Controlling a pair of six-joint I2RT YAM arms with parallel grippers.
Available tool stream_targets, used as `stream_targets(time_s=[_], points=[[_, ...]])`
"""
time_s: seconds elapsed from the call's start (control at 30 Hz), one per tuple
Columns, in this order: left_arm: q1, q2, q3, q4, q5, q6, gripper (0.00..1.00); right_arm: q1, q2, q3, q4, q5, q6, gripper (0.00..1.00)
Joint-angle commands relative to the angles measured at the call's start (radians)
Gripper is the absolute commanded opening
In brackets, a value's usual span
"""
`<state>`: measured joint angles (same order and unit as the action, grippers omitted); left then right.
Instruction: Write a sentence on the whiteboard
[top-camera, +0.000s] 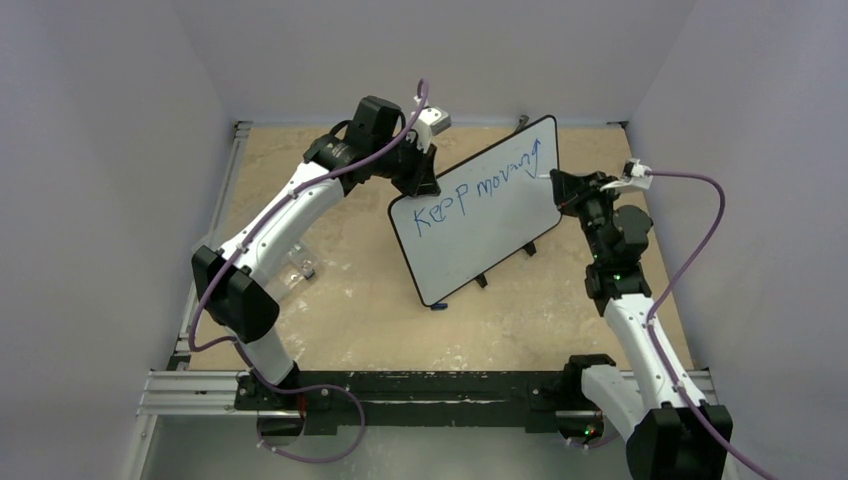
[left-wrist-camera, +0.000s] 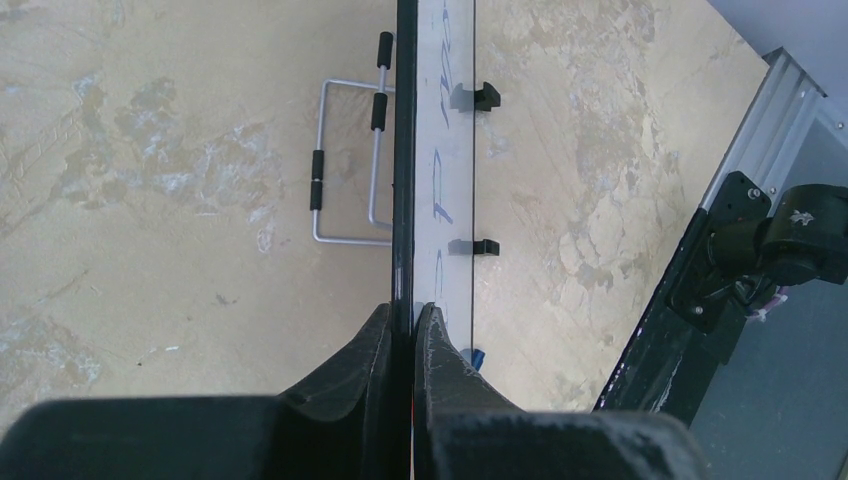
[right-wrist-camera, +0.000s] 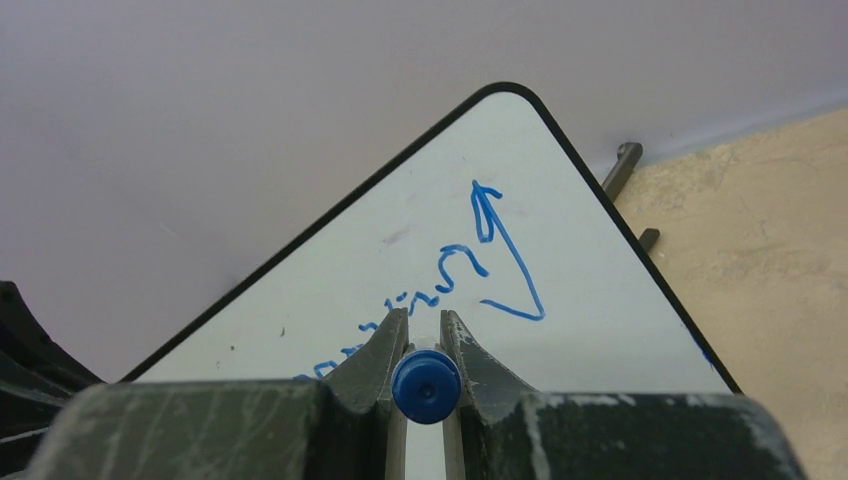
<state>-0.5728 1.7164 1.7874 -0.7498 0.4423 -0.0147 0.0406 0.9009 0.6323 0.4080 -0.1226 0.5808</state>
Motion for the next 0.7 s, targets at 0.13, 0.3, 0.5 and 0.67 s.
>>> stream_targets(time_s=[0.13,0.3,0.5,0.67], points=[[0.017,-0.029,0.016,-0.021,-0.183,0.085,0.00,0.004,-0.038,-0.055,-0.027,-0.026,-0.019,0.00],[0.018,-0.048,-0.003,-0.029,-0.201,0.082,0.00,0.005,-0.051,-0.087,-0.009,-0.072,-0.014,0.00],[0.018,-0.054,-0.014,-0.037,-0.178,0.030,0.00,0.005,-0.050,-0.105,0.003,-0.118,-0.030,0.00],[0.020,-0.074,-0.042,-0.046,-0.190,0.023,0.00,0.005,-0.038,-0.116,0.025,-0.199,-0.029,0.00]])
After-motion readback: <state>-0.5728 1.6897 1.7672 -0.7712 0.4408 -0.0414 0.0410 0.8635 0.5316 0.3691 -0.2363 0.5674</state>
